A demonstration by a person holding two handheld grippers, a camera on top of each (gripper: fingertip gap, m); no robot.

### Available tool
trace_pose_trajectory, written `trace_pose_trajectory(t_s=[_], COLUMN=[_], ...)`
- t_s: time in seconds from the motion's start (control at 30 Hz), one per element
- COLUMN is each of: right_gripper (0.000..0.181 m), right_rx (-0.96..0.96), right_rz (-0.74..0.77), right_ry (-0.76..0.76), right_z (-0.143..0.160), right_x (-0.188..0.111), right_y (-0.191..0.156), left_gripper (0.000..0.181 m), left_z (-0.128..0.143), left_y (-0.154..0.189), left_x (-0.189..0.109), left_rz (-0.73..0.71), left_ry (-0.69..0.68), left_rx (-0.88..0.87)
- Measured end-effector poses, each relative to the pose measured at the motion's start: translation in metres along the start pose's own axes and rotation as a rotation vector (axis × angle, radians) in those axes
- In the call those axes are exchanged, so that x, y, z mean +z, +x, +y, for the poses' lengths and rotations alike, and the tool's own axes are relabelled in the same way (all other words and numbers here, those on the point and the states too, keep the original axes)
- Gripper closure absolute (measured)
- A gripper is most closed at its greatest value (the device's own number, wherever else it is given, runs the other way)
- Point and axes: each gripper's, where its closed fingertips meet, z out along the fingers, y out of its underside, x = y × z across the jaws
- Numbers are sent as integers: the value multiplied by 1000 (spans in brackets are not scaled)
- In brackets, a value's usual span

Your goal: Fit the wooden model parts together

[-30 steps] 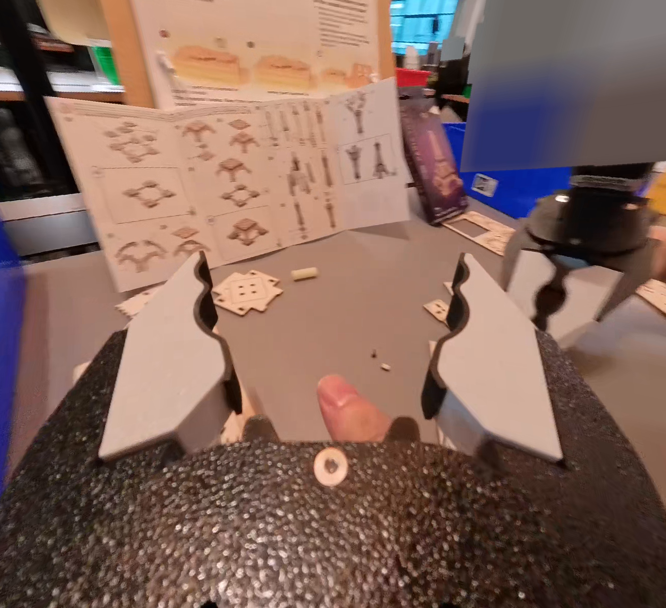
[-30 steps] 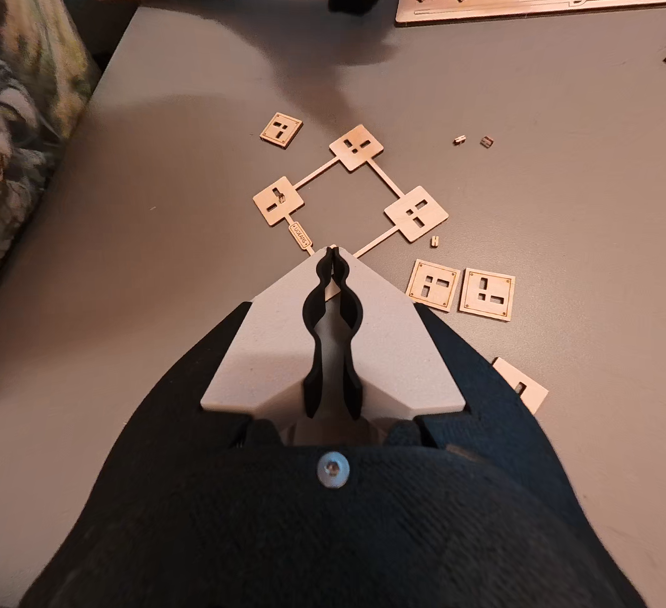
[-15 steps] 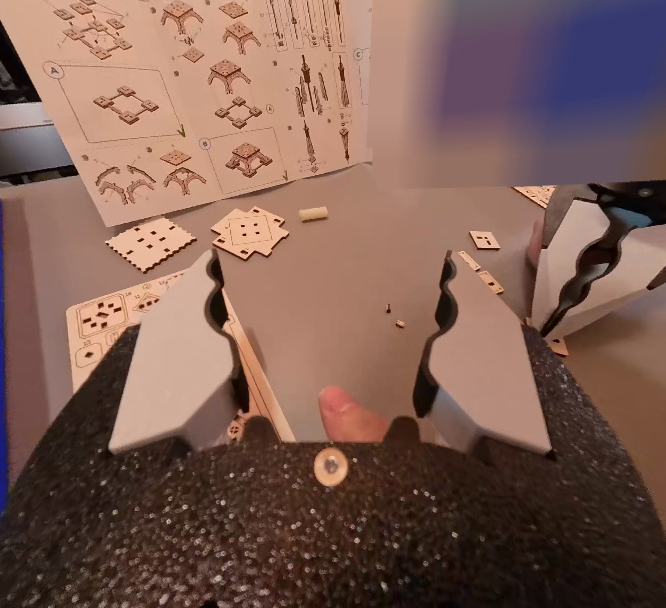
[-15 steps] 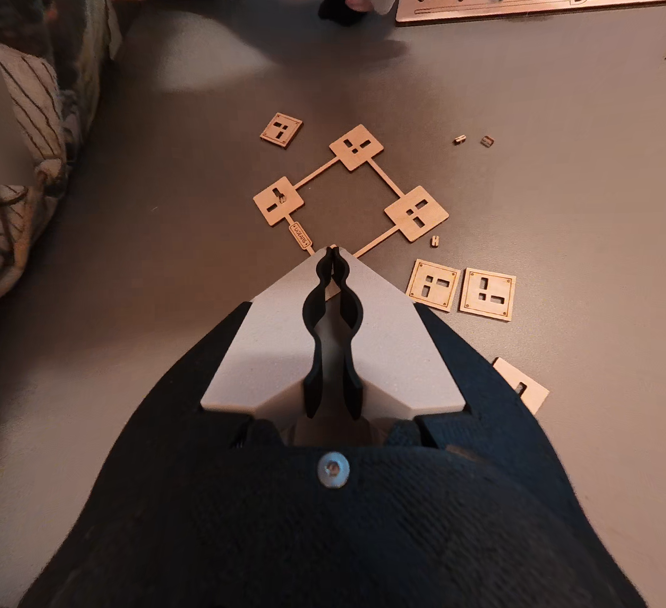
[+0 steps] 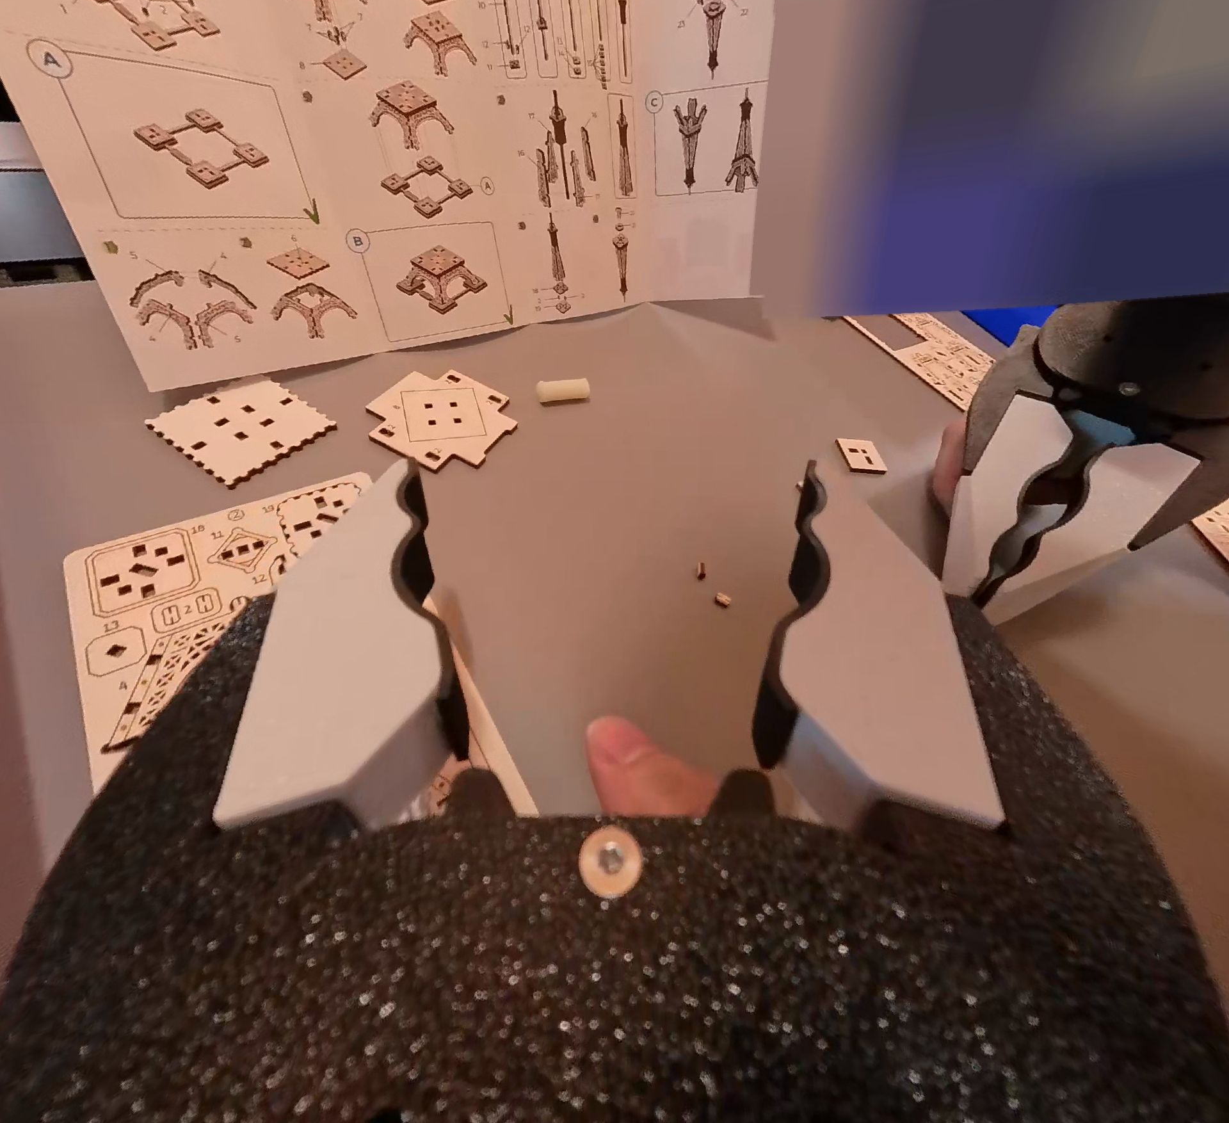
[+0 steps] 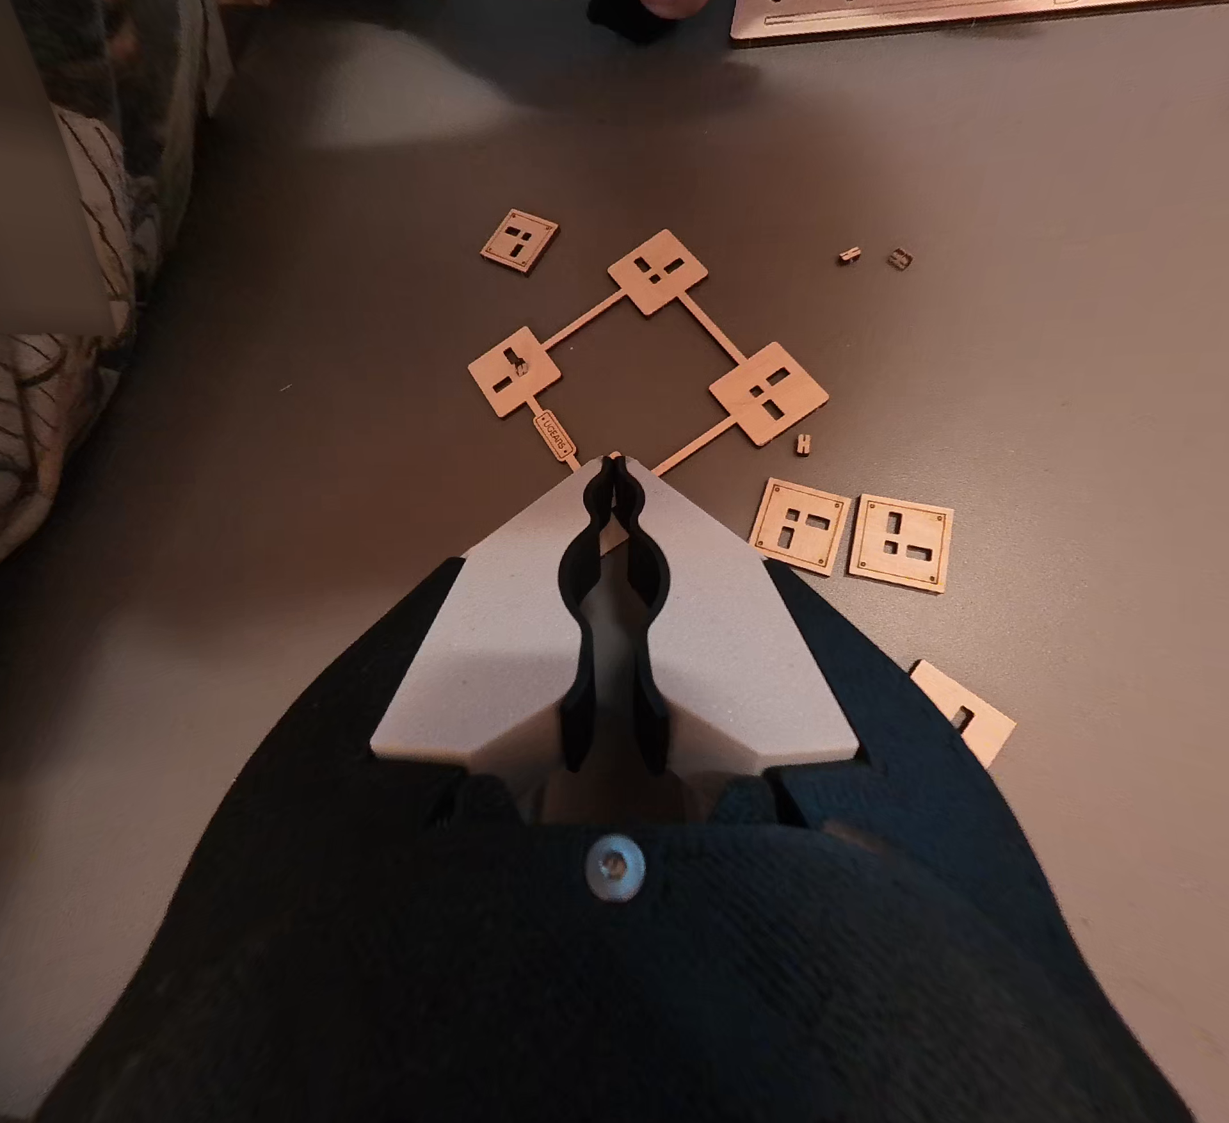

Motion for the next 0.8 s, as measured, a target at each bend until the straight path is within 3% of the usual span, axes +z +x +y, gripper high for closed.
trace_pose_trajectory(t_s=[0.8], right_gripper=[181], right_rx=[7], right_rz=[-6], right_ry=[0], right_z=[0], right_x=[0], right_y=[0], left_gripper=[75], left_z=[1], left_y=[2], left_x=[1], left_rz=[12], left_ry=[-7], left_rx=[11])
